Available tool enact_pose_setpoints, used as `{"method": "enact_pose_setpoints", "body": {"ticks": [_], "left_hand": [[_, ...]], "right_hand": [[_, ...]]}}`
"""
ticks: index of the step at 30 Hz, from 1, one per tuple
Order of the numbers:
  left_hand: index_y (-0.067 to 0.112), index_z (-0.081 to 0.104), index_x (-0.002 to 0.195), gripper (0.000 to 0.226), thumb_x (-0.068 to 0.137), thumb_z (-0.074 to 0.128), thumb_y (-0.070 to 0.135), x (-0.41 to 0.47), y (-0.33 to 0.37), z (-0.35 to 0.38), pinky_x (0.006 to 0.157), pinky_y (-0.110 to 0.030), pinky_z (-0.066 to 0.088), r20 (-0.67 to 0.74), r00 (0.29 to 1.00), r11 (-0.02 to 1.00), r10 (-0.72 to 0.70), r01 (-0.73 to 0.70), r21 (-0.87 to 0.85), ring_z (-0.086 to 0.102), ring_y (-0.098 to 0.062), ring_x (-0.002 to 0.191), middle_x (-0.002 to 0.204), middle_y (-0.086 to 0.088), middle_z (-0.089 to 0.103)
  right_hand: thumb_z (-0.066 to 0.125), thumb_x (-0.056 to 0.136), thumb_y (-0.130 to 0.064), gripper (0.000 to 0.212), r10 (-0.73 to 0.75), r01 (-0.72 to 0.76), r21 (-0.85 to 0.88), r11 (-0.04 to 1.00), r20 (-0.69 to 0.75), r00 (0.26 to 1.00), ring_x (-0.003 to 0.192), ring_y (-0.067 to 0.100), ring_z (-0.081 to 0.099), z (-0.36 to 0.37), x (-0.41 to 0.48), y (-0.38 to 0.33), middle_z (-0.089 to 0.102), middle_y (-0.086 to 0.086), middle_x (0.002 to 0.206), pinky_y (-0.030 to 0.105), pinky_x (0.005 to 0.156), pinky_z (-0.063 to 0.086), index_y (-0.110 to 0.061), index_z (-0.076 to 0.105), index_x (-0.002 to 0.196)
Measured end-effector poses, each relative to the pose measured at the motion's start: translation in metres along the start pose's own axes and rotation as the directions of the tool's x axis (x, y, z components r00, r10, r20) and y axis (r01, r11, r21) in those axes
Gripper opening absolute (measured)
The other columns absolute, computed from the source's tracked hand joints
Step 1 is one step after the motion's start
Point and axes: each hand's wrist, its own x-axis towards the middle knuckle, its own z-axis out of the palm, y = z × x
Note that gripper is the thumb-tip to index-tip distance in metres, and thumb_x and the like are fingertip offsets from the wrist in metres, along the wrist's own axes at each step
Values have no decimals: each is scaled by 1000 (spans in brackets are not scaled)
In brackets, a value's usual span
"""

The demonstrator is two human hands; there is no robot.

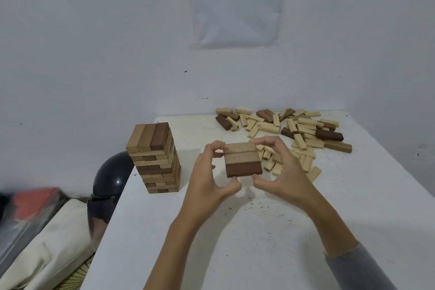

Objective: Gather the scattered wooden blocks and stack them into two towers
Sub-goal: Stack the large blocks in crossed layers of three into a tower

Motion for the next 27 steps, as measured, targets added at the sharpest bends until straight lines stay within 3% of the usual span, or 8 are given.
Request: {"method": "enact_pose_setpoints", "body": {"ticks": [3,5,9,13,17,20,24,27], "left_hand": [[35,42,117,57,74,74,15,12,20,-11,87,-9,36,-28,996,997,79,-79,23,49,-5,116,118,26,49],[33,42,119,58,74,75,14,18,32,-21,88,-9,36,-54,992,993,114,-111,48,49,-4,116,119,25,50],[36,41,117,58,73,75,17,28,49,-42,88,-8,36,-100,982,986,158,-151,74,49,-4,117,119,21,51],[37,41,118,61,67,72,26,35,53,-70,90,-6,34,-126,978,982,169,-156,111,45,-2,121,123,21,50],[37,40,119,62,66,71,26,36,51,-102,86,-3,33,-121,977,976,176,-157,150,41,-4,127,128,17,51],[37,41,121,64,67,72,22,34,43,-124,90,0,29,-129,980,981,152,-133,142,39,-4,129,129,13,53],[40,41,122,64,66,69,35,31,26,-149,99,-19,32,-135,987,992,91,-78,95,40,-8,133,128,18,55],[41,41,121,63,64,67,37,29,13,-161,95,-19,32,-140,989,998,38,-30,55,42,-4,132,129,18,56]], "right_hand": [[78,68,-10,63,-41,42,45,998,-10,999,126,-8,41,-11,11,-18,54,-25,124,5,95,30,-38,49,117],[77,69,-6,63,-73,74,94,993,-16,997,128,-8,41,-16,19,-29,55,-26,124,5,98,28,-35,50,117],[75,68,-10,61,-139,141,168,976,-26,990,131,6,44,-17,35,-46,56,-11,129,25,108,32,-24,50,121],[75,69,-10,60,-172,171,230,958,-17,985,130,13,47,-6,49,-61,57,-3,130,23,107,36,-21,48,121],[79,68,-15,63,-189,187,265,946,-19,982,129,15,48,14,62,-76,57,-3,130,39,110,37,-20,48,122],[80,67,-19,64,-188,179,284,942,4,982,128,12,48,32,69,-87,58,-7,129,49,111,35,-24,48,122],[82,68,-14,64,-165,149,278,949,36,986,124,0,49,56,78,-96,58,-14,126,36,111,33,-29,48,120],[83,70,-8,64,-152,132,276,952,52,987,121,-2,49,75,83,-97,58,-14,124,17,103,32,-29,49,120]]}}
